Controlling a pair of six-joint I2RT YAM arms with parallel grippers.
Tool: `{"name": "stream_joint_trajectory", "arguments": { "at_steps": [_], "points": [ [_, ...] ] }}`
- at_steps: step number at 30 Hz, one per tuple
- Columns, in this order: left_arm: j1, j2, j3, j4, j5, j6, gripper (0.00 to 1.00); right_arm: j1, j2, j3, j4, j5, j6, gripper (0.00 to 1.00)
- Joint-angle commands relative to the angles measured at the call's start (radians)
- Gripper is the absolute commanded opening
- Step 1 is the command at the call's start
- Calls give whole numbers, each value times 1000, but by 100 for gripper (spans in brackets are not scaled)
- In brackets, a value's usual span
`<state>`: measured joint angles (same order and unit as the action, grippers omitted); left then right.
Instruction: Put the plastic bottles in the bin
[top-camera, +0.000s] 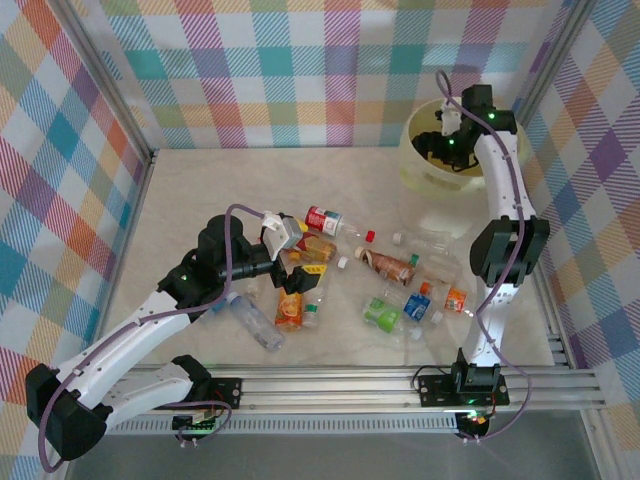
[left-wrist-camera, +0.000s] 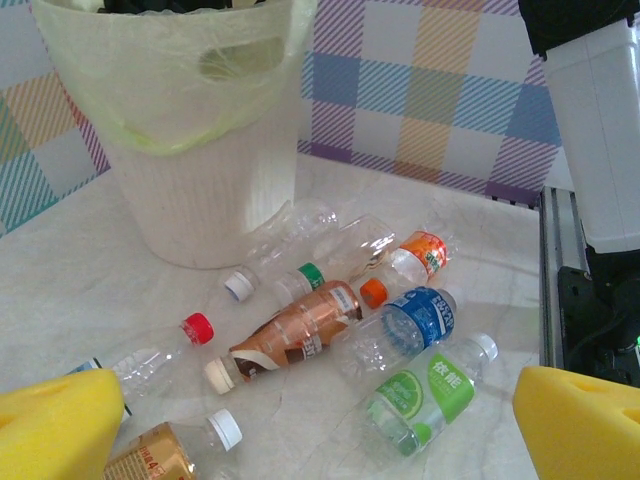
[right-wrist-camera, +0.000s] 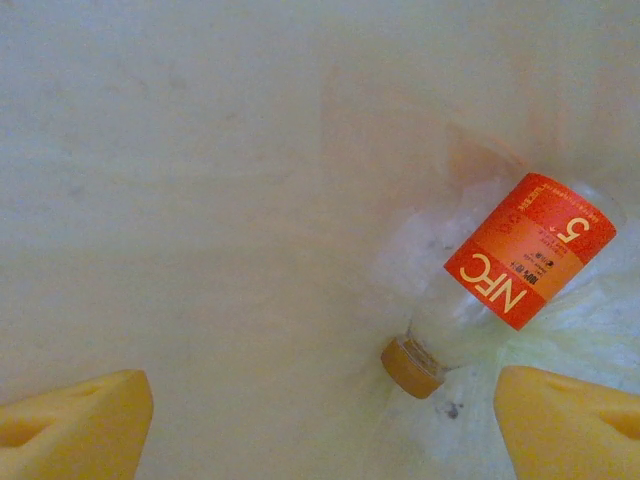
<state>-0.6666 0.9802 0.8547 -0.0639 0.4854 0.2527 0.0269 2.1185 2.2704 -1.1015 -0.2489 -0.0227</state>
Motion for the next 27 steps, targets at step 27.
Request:
{"name": "stream_joint_trajectory", "arguments": {
  "at_steps": [27],
  "points": [
    [-14, -19, 17, -13, 12, 7, 100, 104, -273, 37, 24, 292, 86, 87]
  ]
}}
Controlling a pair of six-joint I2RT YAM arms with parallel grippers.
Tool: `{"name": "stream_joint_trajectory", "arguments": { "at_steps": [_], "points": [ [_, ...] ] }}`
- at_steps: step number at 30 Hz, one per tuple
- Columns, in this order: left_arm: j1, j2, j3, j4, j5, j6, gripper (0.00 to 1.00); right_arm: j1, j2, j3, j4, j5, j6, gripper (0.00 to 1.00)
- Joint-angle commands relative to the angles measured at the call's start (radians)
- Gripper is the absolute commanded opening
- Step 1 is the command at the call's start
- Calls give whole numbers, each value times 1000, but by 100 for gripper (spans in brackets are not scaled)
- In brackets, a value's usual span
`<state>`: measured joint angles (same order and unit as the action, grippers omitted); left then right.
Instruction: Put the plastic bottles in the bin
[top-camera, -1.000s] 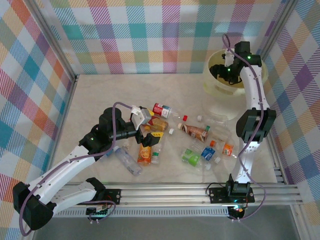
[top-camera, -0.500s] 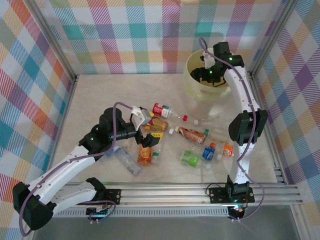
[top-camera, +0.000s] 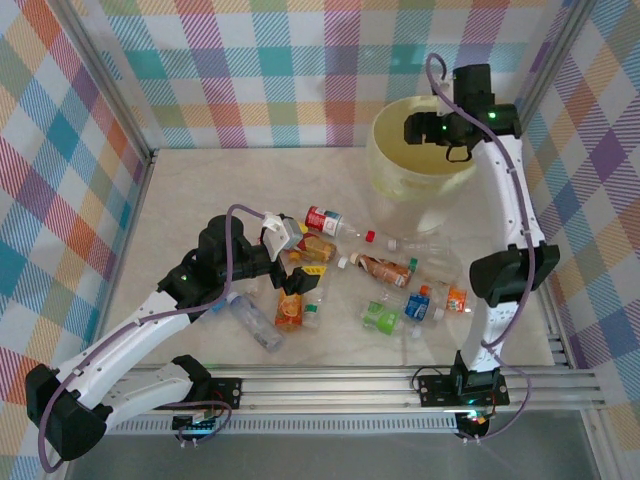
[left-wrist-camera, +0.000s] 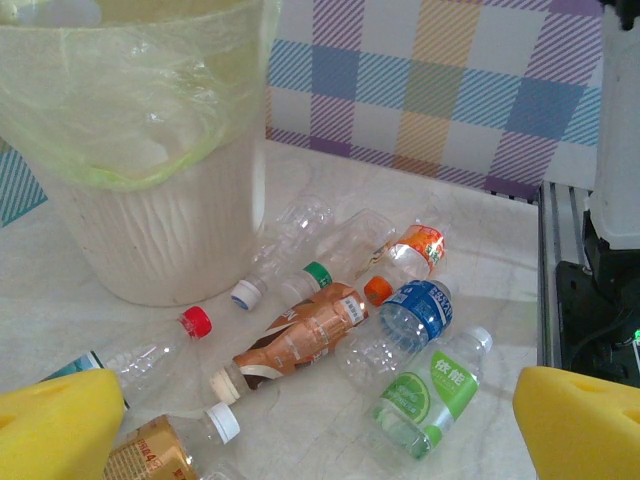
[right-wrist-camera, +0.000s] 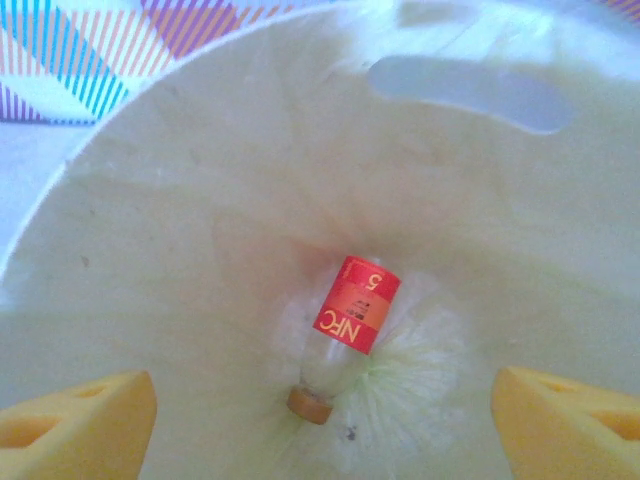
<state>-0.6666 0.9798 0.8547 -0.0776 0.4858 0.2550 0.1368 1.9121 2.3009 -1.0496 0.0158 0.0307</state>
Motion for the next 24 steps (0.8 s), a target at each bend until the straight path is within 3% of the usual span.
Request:
{"name": "stream_joint_trajectory", "arguments": {
  "at_steps": [1, 11, 16, 24],
  "points": [
    [-14, -18, 19, -1, 11, 4, 100, -5, -85, -6, -33, 29, 41, 87],
    [-16, -18, 30, -18, 26, 10, 100, 4, -495, -494, 70, 21, 101, 87],
    [-16, -16, 37, -26, 43, 12, 100, 19, -724, -779, 57, -42, 146, 87],
    [-16, 12, 105, -173, 144, 120, 100, 169, -925, -1081, -25, -86, 245, 80]
  ]
}}
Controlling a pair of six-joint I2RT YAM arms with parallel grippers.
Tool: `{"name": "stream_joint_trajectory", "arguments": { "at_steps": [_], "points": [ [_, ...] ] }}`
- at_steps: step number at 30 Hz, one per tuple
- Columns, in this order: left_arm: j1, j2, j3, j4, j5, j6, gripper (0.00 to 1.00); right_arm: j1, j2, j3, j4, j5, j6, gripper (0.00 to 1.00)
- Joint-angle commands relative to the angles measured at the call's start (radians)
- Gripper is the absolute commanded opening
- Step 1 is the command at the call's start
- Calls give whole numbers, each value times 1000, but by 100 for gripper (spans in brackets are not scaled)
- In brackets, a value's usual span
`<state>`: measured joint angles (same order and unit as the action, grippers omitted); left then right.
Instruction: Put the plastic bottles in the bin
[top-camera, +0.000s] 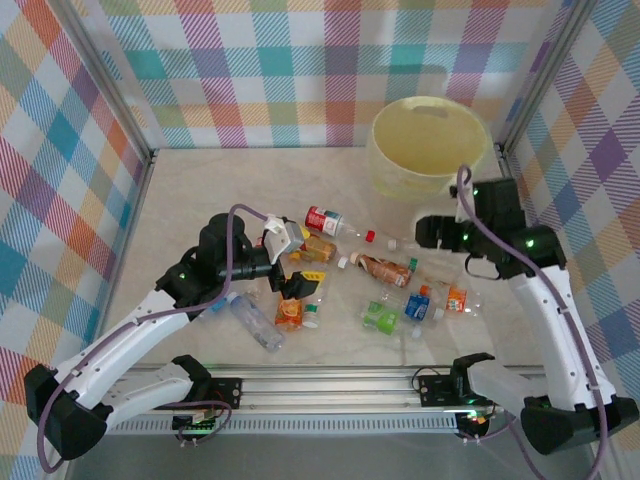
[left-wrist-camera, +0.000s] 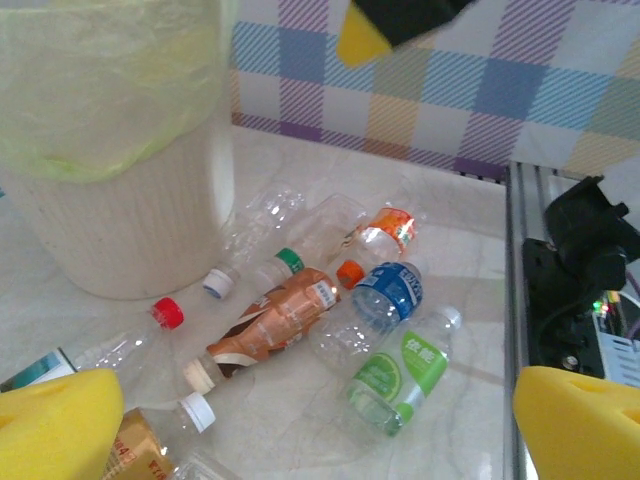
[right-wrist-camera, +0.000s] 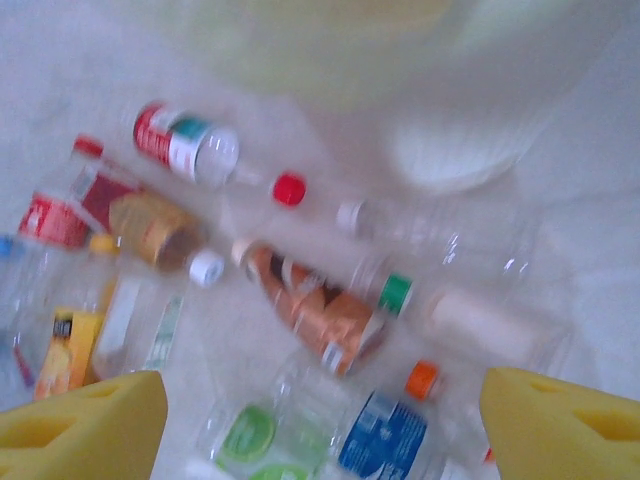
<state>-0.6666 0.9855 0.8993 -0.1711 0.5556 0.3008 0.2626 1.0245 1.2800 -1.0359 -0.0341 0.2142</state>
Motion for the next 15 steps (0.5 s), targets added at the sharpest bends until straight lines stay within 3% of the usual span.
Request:
{"name": "stream_joint_trajectory", "arguments": {
  "at_steps": [1, 6, 15],
  "points": [
    [-16, 13, 74, -98, 87, 97, 100, 72, -55, -91, -42, -49, 74, 79],
    [-16, 44, 110, -214, 151, 156, 100, 207, -118, -228, -16, -88, 146, 75],
    [-18, 120, 182, -331, 225, 203, 100, 419, -101, -378, 61, -15, 218, 74]
  ]
}}
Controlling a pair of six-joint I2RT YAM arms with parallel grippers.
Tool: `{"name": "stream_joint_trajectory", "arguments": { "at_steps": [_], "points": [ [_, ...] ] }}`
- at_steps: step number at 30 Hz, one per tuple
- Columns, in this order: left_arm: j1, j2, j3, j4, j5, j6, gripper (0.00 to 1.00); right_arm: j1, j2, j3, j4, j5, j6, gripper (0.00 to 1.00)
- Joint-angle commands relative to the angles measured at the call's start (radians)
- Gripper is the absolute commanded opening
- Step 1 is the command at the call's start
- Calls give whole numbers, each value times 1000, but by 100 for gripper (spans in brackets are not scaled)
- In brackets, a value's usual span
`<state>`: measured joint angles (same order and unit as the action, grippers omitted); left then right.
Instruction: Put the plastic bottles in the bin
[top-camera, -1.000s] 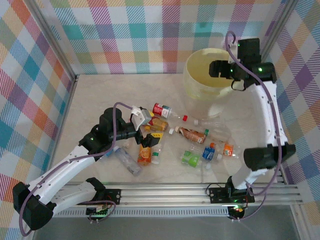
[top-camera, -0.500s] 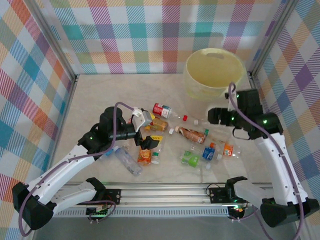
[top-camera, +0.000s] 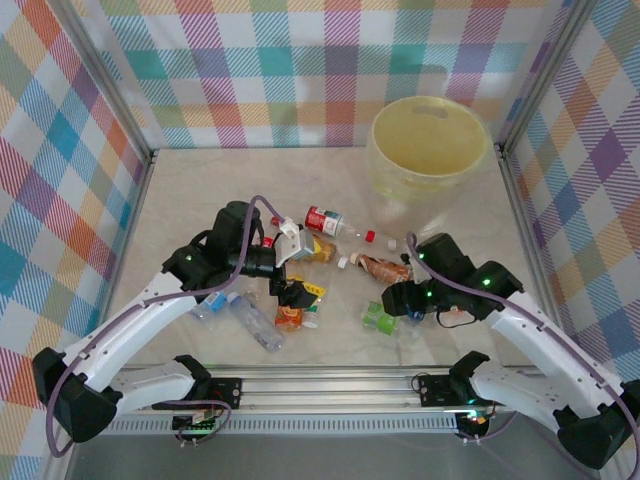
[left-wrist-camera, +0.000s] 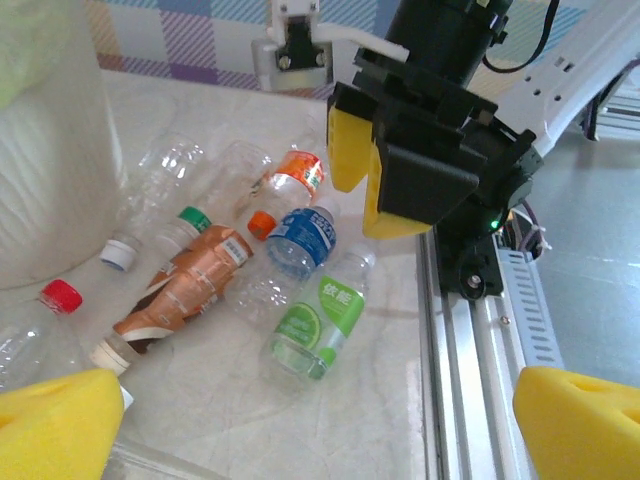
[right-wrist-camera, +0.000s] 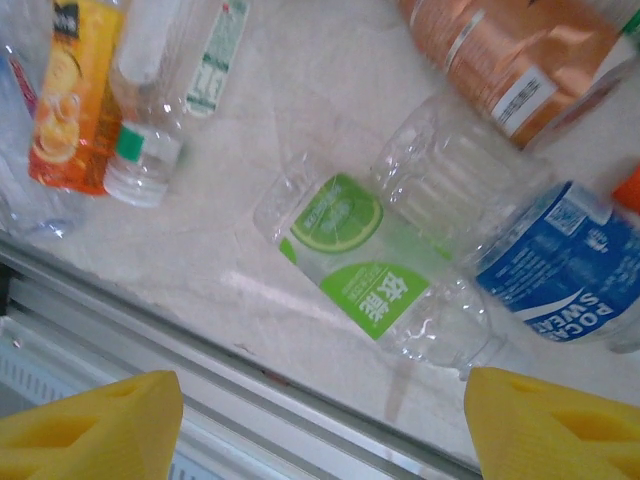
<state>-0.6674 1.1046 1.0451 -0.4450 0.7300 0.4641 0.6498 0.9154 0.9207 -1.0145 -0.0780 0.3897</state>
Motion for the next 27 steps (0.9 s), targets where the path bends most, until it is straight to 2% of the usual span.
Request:
{"name": "stream_joint_trajectory", "arguments": {
  "at_steps": [1, 9, 16, 27],
  "points": [
    [-17, 3, 37, -58, 46, 40, 100, 50, 19, -31, 49, 37, 49, 74],
    [-24, 10, 32, -46, 42, 30, 100, 167, 155, -80, 120, 141, 83, 80],
    [-41, 20, 32, -47, 30, 25, 100, 177, 220, -108, 203, 142, 56, 84],
    [-44, 21, 35, -51, 16, 25, 100, 198, 303, -111, 213, 173, 39, 85]
  ]
}}
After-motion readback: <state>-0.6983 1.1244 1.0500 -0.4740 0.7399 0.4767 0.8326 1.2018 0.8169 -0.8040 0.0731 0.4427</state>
